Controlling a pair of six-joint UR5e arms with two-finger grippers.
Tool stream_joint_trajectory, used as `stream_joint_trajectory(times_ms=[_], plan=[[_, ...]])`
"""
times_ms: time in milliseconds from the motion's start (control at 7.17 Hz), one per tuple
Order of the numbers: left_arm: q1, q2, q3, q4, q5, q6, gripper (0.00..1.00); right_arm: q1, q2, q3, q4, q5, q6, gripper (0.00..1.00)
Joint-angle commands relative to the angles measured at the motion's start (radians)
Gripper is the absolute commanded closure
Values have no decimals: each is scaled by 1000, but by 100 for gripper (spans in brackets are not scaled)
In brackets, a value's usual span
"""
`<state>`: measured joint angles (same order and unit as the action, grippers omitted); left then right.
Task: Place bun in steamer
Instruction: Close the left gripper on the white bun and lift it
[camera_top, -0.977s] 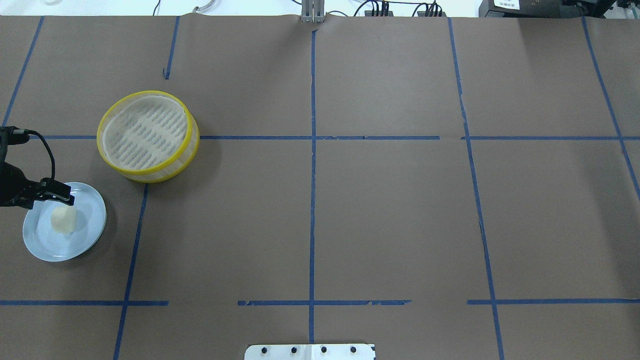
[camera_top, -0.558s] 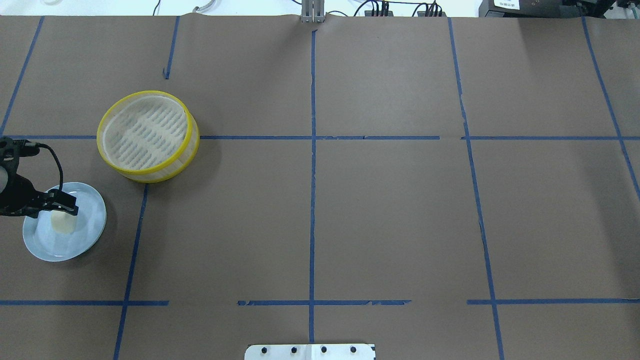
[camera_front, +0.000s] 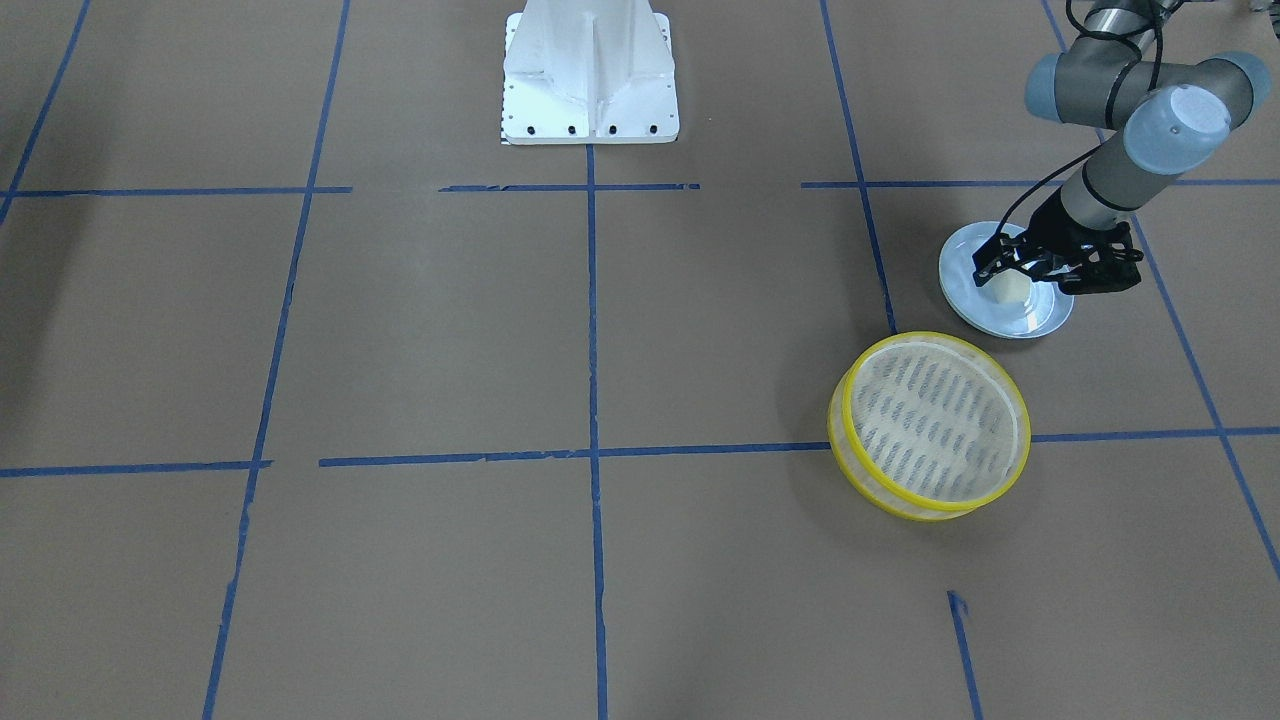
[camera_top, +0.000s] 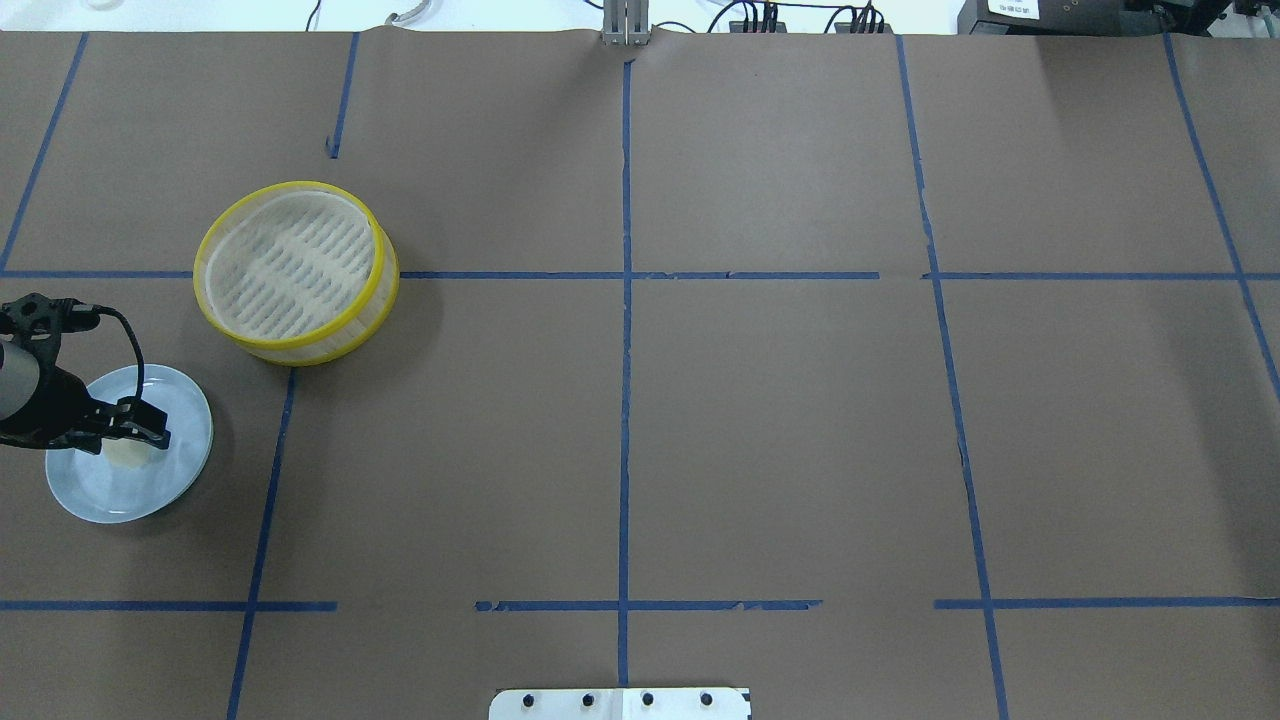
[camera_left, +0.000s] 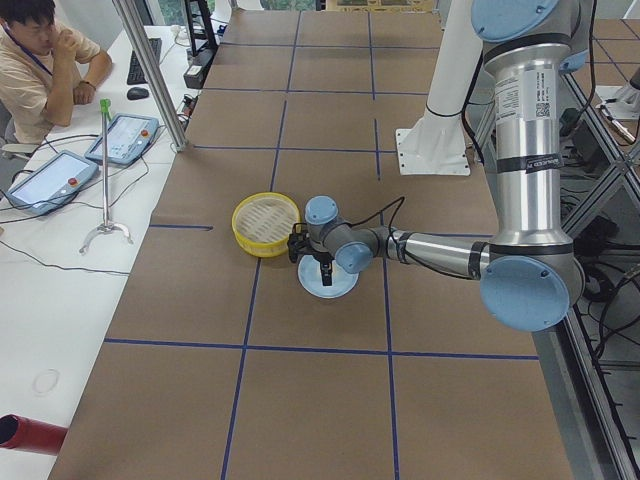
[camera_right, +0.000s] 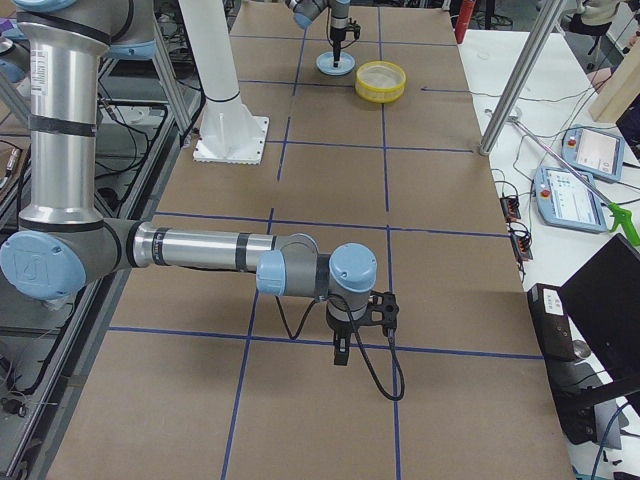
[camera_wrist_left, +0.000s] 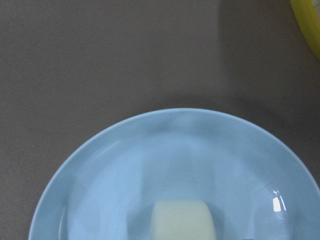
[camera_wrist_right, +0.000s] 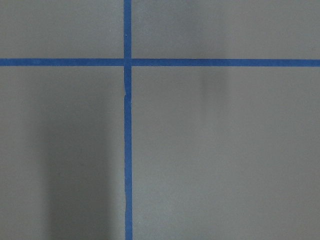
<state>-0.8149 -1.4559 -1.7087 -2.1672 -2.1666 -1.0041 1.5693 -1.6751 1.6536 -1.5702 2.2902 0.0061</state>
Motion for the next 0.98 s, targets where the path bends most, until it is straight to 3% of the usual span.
stream_joint_trajectory(times_ms=[0, 279, 558, 837], plan=[[5, 3, -6, 1, 7, -4, 71, 0, 0, 0, -1, 0, 0, 0], [5, 5, -11, 1, 7, -5, 91, 0, 0, 0, -1, 0, 0, 0], [2, 8, -23, 1, 7, -5, 94, 0, 0, 0, -1, 0, 0, 0], [-10, 43, -139, 9, 4, -10, 93, 0, 0, 0, -1, 0, 0, 0]])
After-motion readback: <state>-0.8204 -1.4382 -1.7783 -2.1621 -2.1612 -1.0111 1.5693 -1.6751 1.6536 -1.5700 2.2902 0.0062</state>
